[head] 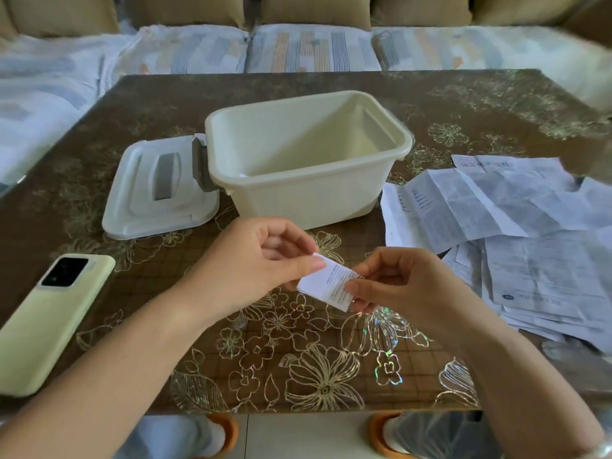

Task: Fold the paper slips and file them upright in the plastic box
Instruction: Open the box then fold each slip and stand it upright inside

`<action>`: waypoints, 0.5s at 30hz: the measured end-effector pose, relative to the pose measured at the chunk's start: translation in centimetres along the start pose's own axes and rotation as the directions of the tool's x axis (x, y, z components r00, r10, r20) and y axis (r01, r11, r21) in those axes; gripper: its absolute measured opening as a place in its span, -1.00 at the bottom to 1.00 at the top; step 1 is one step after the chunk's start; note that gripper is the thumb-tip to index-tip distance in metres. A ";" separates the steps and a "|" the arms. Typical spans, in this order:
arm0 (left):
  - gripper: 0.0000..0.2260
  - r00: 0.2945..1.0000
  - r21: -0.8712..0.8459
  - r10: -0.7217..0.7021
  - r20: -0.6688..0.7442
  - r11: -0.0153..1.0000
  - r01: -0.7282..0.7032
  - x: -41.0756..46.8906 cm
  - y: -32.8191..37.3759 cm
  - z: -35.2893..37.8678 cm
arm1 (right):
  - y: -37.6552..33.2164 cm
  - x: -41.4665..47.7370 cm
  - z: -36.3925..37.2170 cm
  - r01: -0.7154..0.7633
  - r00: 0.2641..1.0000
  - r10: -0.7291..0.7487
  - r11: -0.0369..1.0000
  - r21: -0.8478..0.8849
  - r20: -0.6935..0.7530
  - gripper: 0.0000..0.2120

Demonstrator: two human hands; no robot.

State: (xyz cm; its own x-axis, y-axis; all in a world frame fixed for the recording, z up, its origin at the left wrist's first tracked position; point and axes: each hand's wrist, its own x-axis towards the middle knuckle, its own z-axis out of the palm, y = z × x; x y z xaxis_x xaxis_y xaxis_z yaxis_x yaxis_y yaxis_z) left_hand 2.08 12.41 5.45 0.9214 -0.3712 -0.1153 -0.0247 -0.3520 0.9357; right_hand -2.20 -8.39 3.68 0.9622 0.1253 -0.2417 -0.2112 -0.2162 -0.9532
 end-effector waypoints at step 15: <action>-0.95 0.962 0.595 0.244 0.121 0.758 -0.267 9.1 12.4 -9.7 | -13.4 9.4 -0.6 0.271 0.955 -0.297 0.871 -0.410 0.002 -0.94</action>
State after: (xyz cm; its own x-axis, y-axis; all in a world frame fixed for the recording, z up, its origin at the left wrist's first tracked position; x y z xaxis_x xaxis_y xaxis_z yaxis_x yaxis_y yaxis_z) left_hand 13.90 12.99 19.22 0.8336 -0.5471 0.0765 -0.4953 -0.6788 0.5421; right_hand 9.76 -4.85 14.33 0.9812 0.1862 0.0514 0.1476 -0.5511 -0.8213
